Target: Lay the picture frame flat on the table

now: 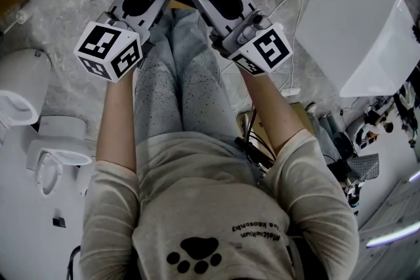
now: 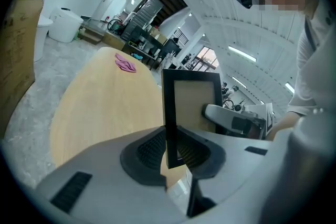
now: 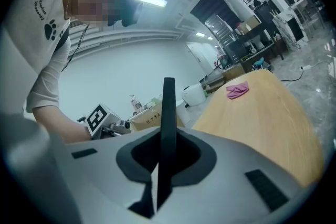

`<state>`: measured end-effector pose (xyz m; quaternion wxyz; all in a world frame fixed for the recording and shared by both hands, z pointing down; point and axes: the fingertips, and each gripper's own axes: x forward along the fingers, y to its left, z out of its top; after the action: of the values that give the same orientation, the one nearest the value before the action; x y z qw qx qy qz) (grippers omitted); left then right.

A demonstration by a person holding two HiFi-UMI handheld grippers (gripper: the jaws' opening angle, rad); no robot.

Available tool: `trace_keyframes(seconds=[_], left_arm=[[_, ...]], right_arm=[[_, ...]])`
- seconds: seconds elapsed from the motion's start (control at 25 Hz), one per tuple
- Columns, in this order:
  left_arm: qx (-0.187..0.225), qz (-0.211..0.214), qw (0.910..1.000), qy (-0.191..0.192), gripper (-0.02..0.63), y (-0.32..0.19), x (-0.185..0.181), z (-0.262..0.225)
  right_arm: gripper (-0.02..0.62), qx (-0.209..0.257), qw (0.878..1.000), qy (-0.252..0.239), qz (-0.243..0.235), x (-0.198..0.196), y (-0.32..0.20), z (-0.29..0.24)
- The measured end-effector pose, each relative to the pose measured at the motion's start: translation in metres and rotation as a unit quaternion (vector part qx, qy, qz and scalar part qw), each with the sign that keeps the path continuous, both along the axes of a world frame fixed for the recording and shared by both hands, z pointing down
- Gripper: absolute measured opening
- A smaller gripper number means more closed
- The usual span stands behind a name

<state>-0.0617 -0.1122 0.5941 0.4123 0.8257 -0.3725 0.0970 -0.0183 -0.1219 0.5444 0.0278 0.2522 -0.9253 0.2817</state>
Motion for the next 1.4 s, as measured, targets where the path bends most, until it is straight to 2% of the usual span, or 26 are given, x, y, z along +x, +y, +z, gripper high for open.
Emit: trace_keyframes(seconds=[0.2,0.32,0.52,0.96,1.32,1.4], left_arm=[[-0.007,-0.008,0.9999,-0.012,0.069,0.0,0.0,0.004],[-0.012,-0.014,0.9995,-0.024,0.069,0.001,-0.002,0.008],[-0.021,-0.02,0.999,-0.033,0.069,0.002,-0.004,0.013],[-0.035,-0.042,0.9971,-0.052,0.067,-0.002,-0.008,0.024],[-0.056,-0.047,0.9942,-0.078,0.069,-0.005,-0.011,0.043],[-0.06,-0.049,0.9934,-0.084,0.069,-0.005,-0.012,0.046]], right_arm=[[0.037,-0.01,0.999,0.028,0.013,0.002,-0.003,0.008],[0.086,-0.008,0.998,0.054,0.02,0.0,-0.003,0.014],[0.117,-0.003,0.995,0.095,0.039,0.002,-0.006,0.021],[0.152,0.0,0.979,0.18,0.094,0.022,-0.009,0.036],[0.149,-0.033,0.962,0.239,0.128,0.032,-0.006,0.055],[0.124,-0.04,0.959,0.25,0.131,0.033,-0.004,0.059]])
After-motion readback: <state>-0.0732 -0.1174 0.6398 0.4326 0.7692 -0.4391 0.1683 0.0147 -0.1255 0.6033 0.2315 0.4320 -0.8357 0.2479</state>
